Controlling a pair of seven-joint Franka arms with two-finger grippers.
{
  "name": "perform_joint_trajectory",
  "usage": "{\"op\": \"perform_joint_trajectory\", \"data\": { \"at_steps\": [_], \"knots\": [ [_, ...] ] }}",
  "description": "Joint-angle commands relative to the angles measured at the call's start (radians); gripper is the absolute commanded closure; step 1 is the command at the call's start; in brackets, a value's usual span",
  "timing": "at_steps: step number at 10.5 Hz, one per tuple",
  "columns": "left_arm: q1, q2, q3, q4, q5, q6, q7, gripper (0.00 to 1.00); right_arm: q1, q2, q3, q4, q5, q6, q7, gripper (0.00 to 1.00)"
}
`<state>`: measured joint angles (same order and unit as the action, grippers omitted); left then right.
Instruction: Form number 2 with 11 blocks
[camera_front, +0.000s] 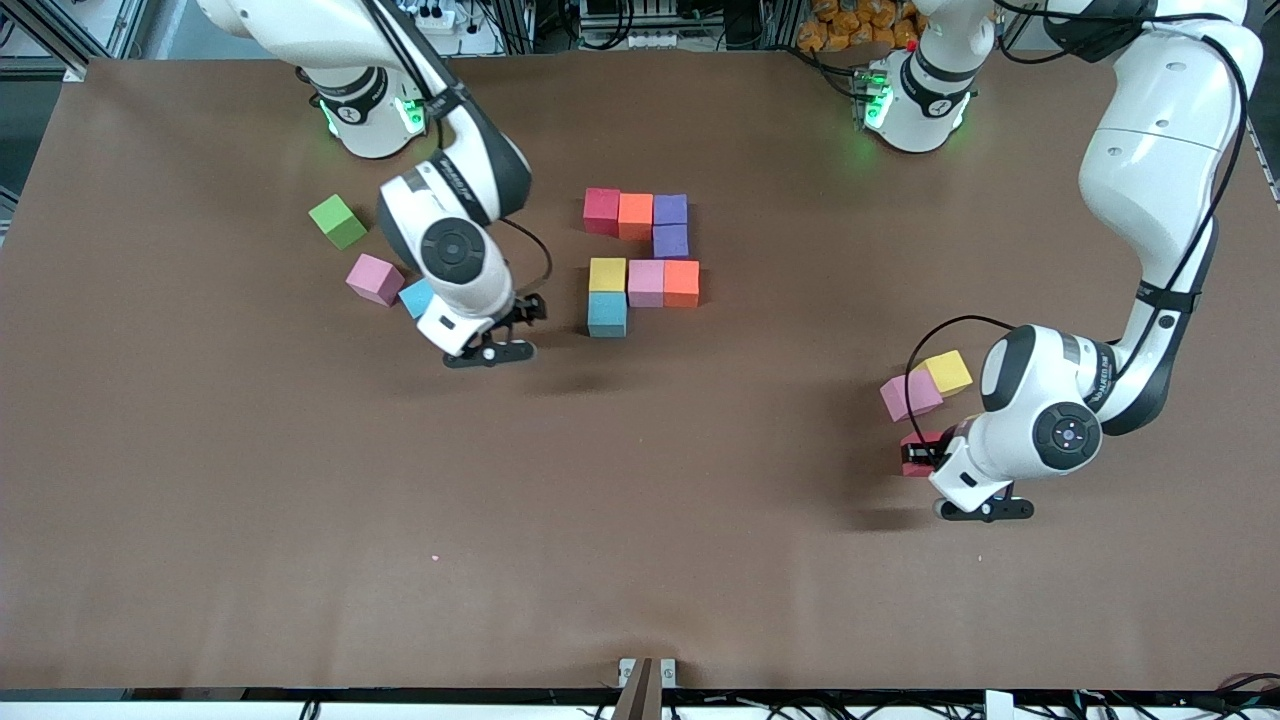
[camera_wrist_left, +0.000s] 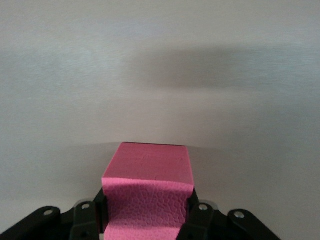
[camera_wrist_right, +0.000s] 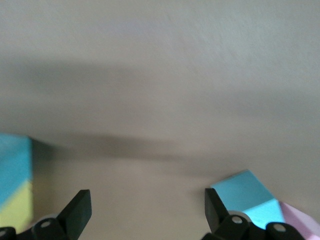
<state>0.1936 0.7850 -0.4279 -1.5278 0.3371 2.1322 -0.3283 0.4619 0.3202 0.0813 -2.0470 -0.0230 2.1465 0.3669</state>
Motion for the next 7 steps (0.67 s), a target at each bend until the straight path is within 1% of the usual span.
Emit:
{"op": "perform_joint_trajectory", "data": {
  "at_steps": [1, 4, 5, 6, 7],
  "knots": [
    [-0.090, -0.036, 0.000, 0.030, 0.016, -0.003, -0.021, 0.94, -0.046, -0.117, 0.006, -0.169, -0.014, 0.019, -0.141, 0.00],
    [-0.233, -0.027, 0.000, 0.107, -0.007, -0.017, -0.084, 0.94, -0.104, -0.145, 0.006, -0.225, -0.017, 0.044, -0.279, 0.00],
    [-0.294, -0.021, 0.007, 0.133, -0.039, -0.017, -0.128, 0.96, -0.115, -0.145, 0.006, -0.235, -0.017, 0.065, -0.320, 0.00],
    [-0.359, -0.006, 0.017, 0.180, -0.056, -0.056, -0.164, 0.97, -0.138, -0.145, 0.006, -0.248, -0.017, 0.088, -0.374, 0.00],
    [-0.447, 0.006, 0.061, 0.246, -0.058, -0.134, -0.172, 0.97, -0.164, -0.145, 0.006, -0.274, -0.017, 0.131, -0.435, 0.00]
  ]
}}
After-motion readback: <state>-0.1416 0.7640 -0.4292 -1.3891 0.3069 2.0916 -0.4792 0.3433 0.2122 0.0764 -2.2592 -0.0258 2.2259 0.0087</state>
